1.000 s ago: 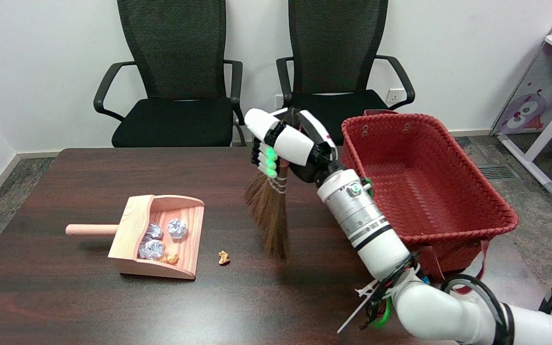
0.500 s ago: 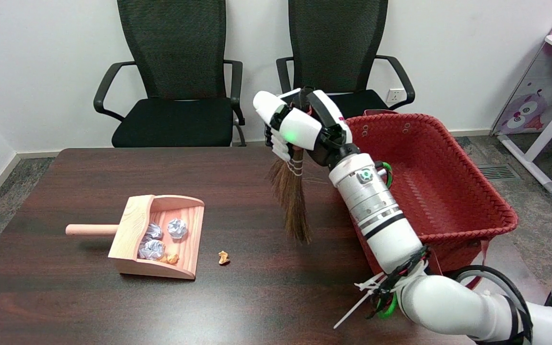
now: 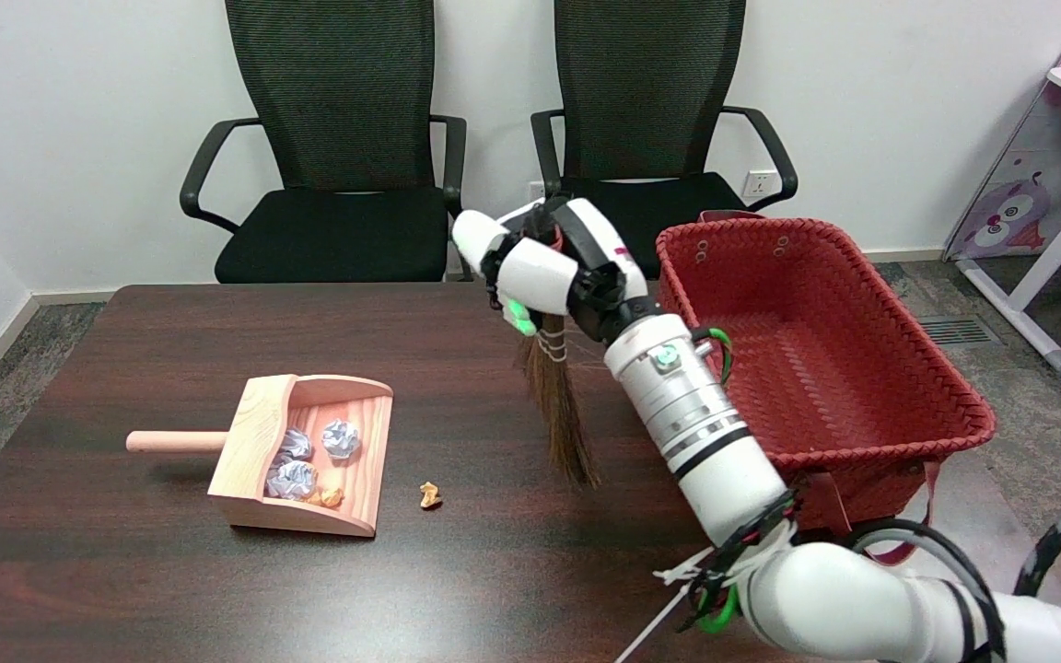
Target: Sweep the paper ball into the dustpan.
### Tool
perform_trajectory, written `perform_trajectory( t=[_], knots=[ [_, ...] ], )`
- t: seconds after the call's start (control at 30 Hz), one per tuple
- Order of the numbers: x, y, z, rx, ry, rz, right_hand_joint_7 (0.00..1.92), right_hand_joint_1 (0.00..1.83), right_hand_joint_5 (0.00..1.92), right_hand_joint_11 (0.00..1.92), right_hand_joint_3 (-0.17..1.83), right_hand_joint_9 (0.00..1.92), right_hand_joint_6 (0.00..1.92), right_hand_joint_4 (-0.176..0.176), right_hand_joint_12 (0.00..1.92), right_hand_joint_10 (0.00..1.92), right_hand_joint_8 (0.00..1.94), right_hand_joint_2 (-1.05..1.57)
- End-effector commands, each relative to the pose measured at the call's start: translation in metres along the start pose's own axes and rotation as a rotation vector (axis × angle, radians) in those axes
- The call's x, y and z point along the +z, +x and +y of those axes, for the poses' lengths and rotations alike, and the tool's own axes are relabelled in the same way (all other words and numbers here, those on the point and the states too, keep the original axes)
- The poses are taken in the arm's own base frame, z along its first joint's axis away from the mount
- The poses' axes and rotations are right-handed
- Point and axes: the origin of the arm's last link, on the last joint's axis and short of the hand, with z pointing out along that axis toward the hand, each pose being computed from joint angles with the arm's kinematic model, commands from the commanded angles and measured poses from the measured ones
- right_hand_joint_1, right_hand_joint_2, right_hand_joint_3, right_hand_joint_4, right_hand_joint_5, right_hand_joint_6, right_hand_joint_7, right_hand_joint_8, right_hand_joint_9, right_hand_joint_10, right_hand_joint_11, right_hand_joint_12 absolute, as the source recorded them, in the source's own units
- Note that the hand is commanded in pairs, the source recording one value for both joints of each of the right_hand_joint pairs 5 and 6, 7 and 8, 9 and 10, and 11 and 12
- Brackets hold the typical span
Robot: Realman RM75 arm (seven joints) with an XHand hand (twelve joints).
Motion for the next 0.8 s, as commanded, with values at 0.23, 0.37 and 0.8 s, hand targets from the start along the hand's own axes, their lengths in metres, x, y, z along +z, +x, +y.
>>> perform_trajectory(
  t=[0.23, 0.37, 0.8],
  knots=[
    [0.02, -0.077, 0.009, -0.449, -0.111, 0.082, 1.92, 1.11, 1.92, 1.92, 1.83, 1.92, 1.92, 0.013, 1.92, 1.92, 1.92, 1.57],
    [0.026, -0.1, 0.014, -0.451, -0.116, 0.056, 1.92, 1.11, 1.92, 1.92, 1.83, 1.92, 1.92, 0.013, 1.92, 1.92, 1.92, 1.57],
    [0.022, -0.136, 0.001, -0.453, -0.109, 0.033, 1.92, 1.11, 1.92, 1.92, 1.83, 1.92, 1.92, 0.013, 1.92, 1.92, 1.92, 1.57]
  ],
)
